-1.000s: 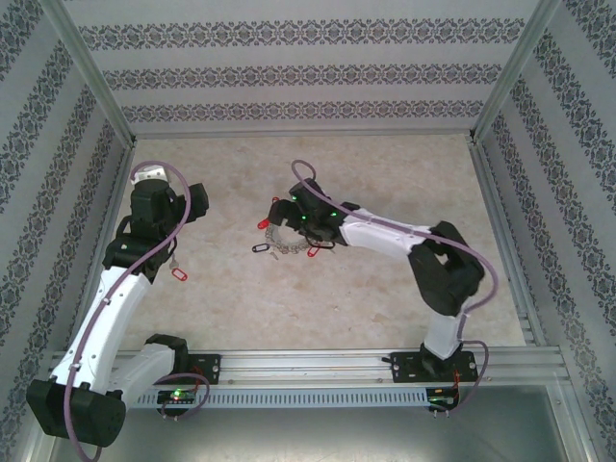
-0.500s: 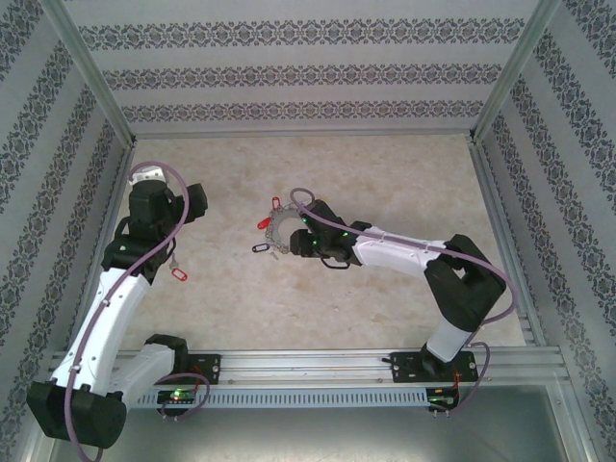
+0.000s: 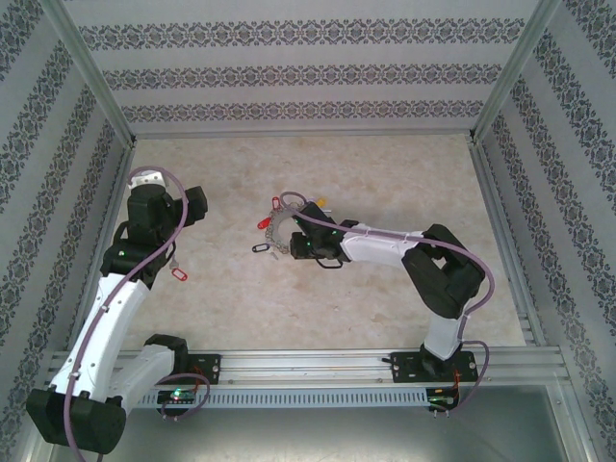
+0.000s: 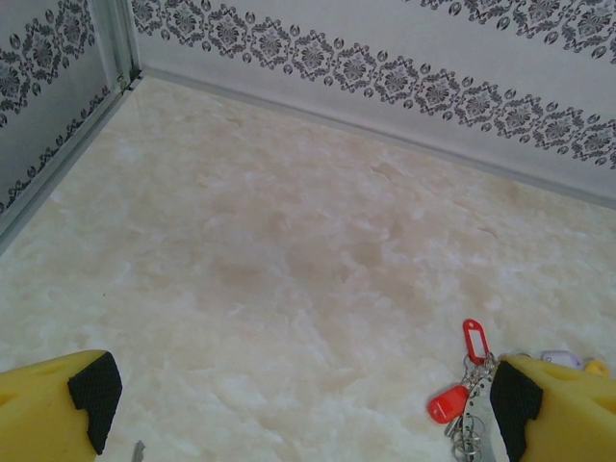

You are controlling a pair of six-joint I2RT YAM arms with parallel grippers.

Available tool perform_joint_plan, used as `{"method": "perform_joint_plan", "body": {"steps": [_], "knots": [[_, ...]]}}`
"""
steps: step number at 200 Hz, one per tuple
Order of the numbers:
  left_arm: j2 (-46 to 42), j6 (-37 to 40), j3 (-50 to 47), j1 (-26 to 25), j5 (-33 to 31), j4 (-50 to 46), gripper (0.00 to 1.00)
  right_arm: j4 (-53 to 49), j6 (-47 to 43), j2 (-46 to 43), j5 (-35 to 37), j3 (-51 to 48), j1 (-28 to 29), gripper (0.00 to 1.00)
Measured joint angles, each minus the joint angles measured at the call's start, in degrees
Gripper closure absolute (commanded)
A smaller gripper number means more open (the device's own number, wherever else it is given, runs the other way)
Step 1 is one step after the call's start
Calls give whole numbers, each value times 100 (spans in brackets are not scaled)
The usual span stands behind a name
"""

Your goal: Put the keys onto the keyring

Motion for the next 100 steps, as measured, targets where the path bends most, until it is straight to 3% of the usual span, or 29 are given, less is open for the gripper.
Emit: {"method": "perform_joint_plan", "body": {"steps": [35,68,100], "knots": [[0,-15,-2,0,83,9,1,-103,-57,205,59,249,-2,87],[0,-15,-2,0,129,11,1,-245,-116,245,120,264,-4,79],[0,-17,-2,0,138,11,1,-289,-125,245,129,264,-2,78]]}}
